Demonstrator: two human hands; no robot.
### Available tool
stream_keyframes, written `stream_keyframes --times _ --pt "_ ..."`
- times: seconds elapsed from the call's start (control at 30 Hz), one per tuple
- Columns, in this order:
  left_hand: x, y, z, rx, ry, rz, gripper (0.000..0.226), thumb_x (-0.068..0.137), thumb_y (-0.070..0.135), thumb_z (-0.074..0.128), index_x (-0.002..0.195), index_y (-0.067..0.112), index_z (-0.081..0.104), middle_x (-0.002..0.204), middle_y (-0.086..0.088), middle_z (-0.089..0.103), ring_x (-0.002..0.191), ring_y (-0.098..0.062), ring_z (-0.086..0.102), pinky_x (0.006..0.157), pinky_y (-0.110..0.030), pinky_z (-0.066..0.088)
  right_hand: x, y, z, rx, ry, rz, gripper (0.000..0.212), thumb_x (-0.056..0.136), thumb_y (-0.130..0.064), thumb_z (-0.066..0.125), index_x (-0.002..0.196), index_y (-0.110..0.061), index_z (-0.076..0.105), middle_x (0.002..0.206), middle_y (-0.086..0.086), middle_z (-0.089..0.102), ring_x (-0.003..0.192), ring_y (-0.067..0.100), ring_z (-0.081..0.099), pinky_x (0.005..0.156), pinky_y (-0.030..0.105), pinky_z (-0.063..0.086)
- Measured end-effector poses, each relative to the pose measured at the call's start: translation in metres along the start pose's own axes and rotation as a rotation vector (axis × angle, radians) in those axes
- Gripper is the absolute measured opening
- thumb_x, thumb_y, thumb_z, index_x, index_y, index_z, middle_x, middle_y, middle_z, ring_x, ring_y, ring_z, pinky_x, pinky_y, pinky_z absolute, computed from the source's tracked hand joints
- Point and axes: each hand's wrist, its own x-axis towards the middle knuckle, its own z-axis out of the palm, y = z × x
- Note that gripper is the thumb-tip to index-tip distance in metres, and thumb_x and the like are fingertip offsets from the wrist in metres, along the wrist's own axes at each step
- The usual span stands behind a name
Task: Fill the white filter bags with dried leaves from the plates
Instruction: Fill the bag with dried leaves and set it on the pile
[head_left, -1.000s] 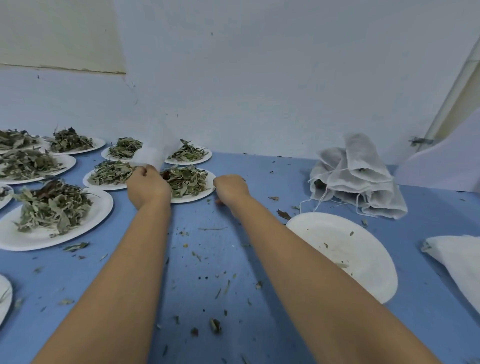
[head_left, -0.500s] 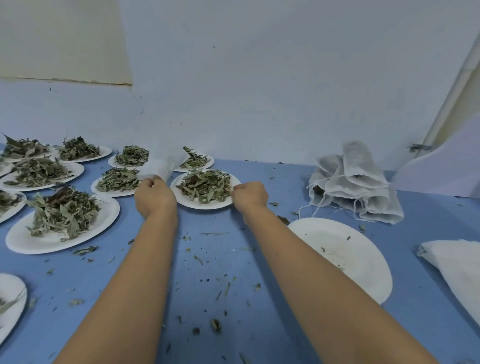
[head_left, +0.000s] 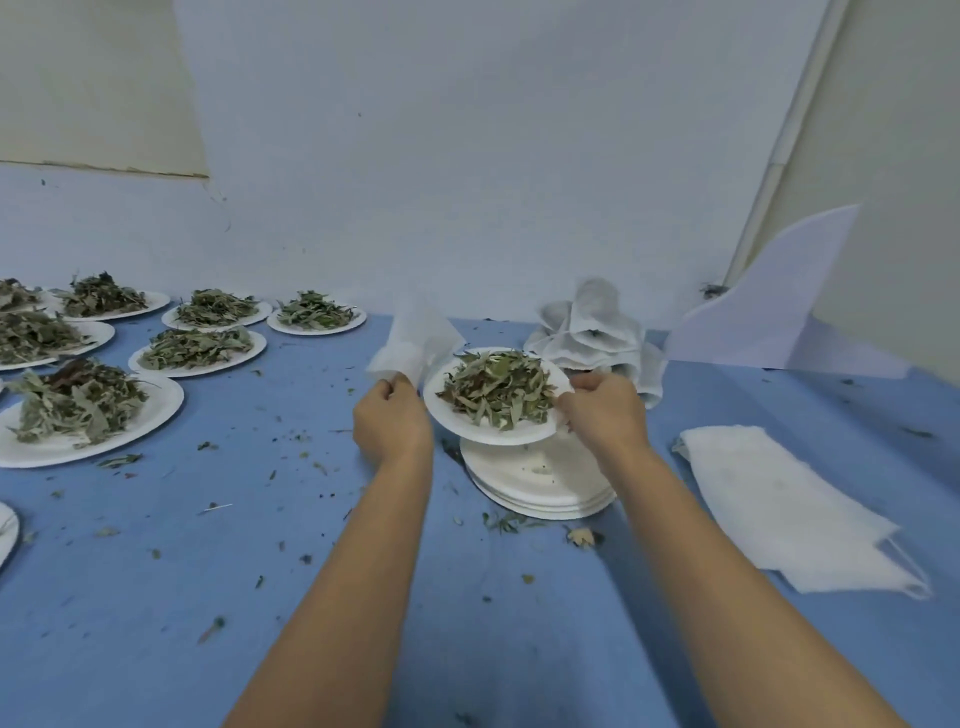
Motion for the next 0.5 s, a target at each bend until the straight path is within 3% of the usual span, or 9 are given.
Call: stream_keyframes --times 0.1,0.2,0.23,0.3,0.33,0.37,0.43,0.5 --pt "-0.025 -0.004 0.003 0.105 -0.049 0.017 0.034 0.095 0.015 0.042 0.062 0.009 0.041 0.060 -0.006 0.041 0.054 -0.017 0.030 0.050 -0.031 0.020 -0.009 0.016 -0.022 -0.099 0.023 0.025 0.032 0.084 -0.009 0.061 0.115 -0.009 0.066 0.112 0.007 0.067 0.097 0.023 0.059 0.073 0.026 0.039" --pt "-0.041 -0.007 0.002 0.187 -0.089 0.047 0.039 0.094 0.013 0.042 0.057 0.012 0.030 0.055 -0.003 0.031 0.051 -0.015 0.023 0.049 -0.031 0.016 -0.016 0.028 -0.032 -0.108 0.008 0.061 0.037 0.085 -0.010 0.060 0.121 -0.005 0.064 0.121 0.008 0.065 0.111 0.025 0.057 0.078 0.025 0.040" --pt "-0.045 -0.008 0.002 0.195 -0.102 0.054 0.039 0.093 0.012 0.043 0.057 0.012 0.029 0.055 -0.003 0.030 0.051 -0.016 0.023 0.050 -0.032 0.016 -0.017 0.032 -0.033 -0.096 0.008 0.067 0.031 0.084 -0.009 0.060 0.114 -0.003 0.067 0.113 0.010 0.067 0.106 0.026 0.060 0.079 0.029 0.043" --pt "-0.049 -0.010 0.001 0.203 -0.120 0.080 0.040 0.092 0.012 0.043 0.056 0.013 0.026 0.054 -0.003 0.028 0.051 -0.017 0.022 0.049 -0.031 0.017 -0.021 0.037 -0.033 -0.071 0.008 0.059 0.019 0.082 -0.008 0.058 0.092 0.003 0.070 0.077 0.008 0.061 0.075 0.024 0.055 0.067 0.034 0.044" --pt "-0.051 -0.011 0.000 0.215 -0.126 0.103 0.041 0.092 0.013 0.043 0.055 0.013 0.025 0.053 -0.002 0.027 0.050 -0.016 0.022 0.046 -0.029 0.016 -0.022 0.038 -0.032 -0.067 0.015 0.053 0.016 0.081 -0.008 0.056 0.067 -0.016 0.058 0.064 0.004 0.048 0.063 0.021 0.043 0.058 0.032 0.036" --pt "-0.052 -0.012 0.000 0.231 -0.131 0.127 0.042 0.093 0.013 0.043 0.055 0.013 0.024 0.052 -0.002 0.026 0.050 -0.016 0.021 0.044 -0.027 0.015 -0.021 0.040 -0.030 -0.061 0.029 0.046 0.026 0.079 -0.008 0.055 0.060 -0.010 0.037 0.058 0.001 0.038 0.058 0.018 0.033 0.053 0.030 0.027" --pt "-0.051 -0.014 -0.001 0.249 -0.129 0.148 0.041 0.093 0.014 0.042 0.056 0.013 0.024 0.053 -0.001 0.026 0.050 -0.016 0.021 0.045 -0.028 0.014 -0.020 0.040 -0.029 -0.007 0.070 0.038 0.034 0.079 -0.009 0.051 0.053 -0.017 0.031 0.055 -0.001 0.031 0.055 0.015 0.026 0.049 0.030 0.019" --pt "-0.048 -0.017 0.001 0.199 -0.122 0.125 0.039 0.094 0.013 0.041 0.057 0.012 0.030 0.056 -0.003 0.033 0.054 -0.018 0.027 0.050 -0.031 0.019 -0.020 0.039 -0.027 0.081 0.110 0.049 0.030 0.084 -0.012 0.047 0.058 -0.019 0.035 0.061 -0.003 0.036 0.062 0.016 0.032 0.051 0.030 0.023"
